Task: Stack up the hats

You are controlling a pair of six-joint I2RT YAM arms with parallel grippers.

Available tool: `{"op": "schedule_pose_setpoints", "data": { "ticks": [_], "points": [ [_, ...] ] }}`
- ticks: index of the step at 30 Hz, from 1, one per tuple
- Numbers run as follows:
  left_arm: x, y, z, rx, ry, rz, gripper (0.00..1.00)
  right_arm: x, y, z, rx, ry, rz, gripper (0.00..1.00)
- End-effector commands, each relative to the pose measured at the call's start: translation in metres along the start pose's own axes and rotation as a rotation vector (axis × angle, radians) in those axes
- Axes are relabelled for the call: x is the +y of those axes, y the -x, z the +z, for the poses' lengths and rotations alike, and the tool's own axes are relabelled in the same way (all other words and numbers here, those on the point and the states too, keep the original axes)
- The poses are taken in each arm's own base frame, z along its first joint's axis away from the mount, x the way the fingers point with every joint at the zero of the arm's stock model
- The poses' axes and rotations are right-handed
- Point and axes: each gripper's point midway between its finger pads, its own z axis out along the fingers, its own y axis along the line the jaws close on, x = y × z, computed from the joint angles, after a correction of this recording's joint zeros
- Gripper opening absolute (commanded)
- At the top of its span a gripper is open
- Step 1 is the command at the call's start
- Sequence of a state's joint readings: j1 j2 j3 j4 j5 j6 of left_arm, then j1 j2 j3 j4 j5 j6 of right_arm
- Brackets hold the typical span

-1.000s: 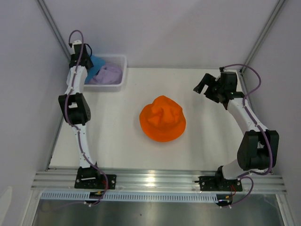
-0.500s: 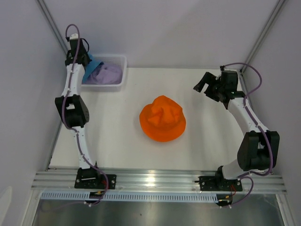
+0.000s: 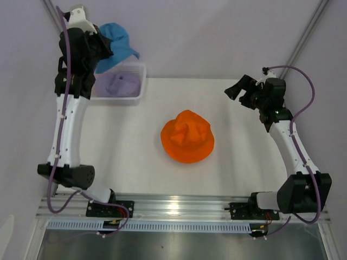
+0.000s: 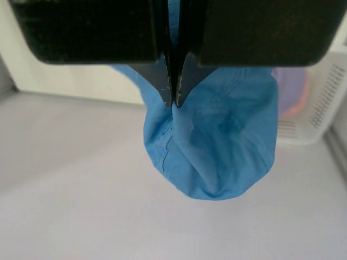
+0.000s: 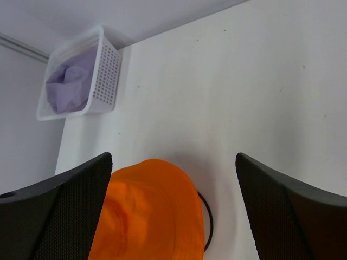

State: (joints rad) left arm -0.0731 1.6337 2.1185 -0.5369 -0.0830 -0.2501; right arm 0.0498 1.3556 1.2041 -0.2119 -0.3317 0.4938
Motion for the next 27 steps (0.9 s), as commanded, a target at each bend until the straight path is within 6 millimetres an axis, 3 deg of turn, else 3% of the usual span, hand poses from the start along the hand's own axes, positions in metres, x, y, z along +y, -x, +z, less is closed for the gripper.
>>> {"op": "schedule_pose_setpoints", "data": {
  "ticks": [1, 2, 3, 4, 9, 12, 20, 21, 23, 24, 26, 27],
  "points": [
    [-0.045, -0.041, -0.031, 0.109, -0.135, -0.037, 0.01, 0.027, 0.025, -0.03, -0.097, 0.062, -0.031, 1.0],
    [-0.056, -0.042, -0.039, 0.103, -0.162, -0.044, 0.01, 0.028, 0.026, -0.039, -0.111, 0.061, -0.04, 1.0],
    [-0.062, -0.06, -0.04, 0.124, -0.178, -0.05, 0.01, 0.022, 0.018, -0.039, -0.102, 0.043, -0.035, 1.0],
    [-0.082, -0.056, -0.056, 0.11, -0.234, -0.071, 0.01, 0.019, 0.012, -0.041, -0.089, 0.033, -0.031, 1.0],
    [-0.133, -0.076, -0.077, 0.147, -0.346, -0.089, 0.01, 0.011, -0.006, -0.063, -0.064, 0.004, -0.019, 1.0],
    [-0.178, -0.09, -0.096, 0.173, -0.458, -0.035, 0.01, 0.001, -0.014, -0.079, -0.085, -0.038, -0.027, 1.0],
    [-0.224, -0.113, -0.134, 0.225, -0.564, -0.016, 0.01, -0.007, -0.023, -0.097, -0.081, -0.083, -0.008, 0.99],
    [-0.231, -0.128, -0.143, 0.247, -0.585, -0.005, 0.01, -0.007, -0.024, -0.097, -0.078, -0.086, -0.003, 0.99],
    [-0.233, -0.132, -0.148, 0.237, -0.56, 0.002, 0.01, -0.007, -0.024, -0.097, -0.079, -0.085, 0.004, 1.0],
    [-0.238, -0.149, -0.158, 0.258, -0.575, 0.021, 0.01, -0.006, -0.024, -0.097, -0.079, -0.084, 0.003, 1.0],
    [-0.24, -0.156, -0.166, 0.258, -0.57, 0.028, 0.01, -0.005, -0.023, -0.097, -0.079, -0.078, 0.006, 1.0],
    [-0.243, -0.173, -0.173, 0.278, -0.565, 0.055, 0.01, -0.003, -0.023, -0.098, -0.078, -0.071, 0.007, 1.0]
  ]
}}
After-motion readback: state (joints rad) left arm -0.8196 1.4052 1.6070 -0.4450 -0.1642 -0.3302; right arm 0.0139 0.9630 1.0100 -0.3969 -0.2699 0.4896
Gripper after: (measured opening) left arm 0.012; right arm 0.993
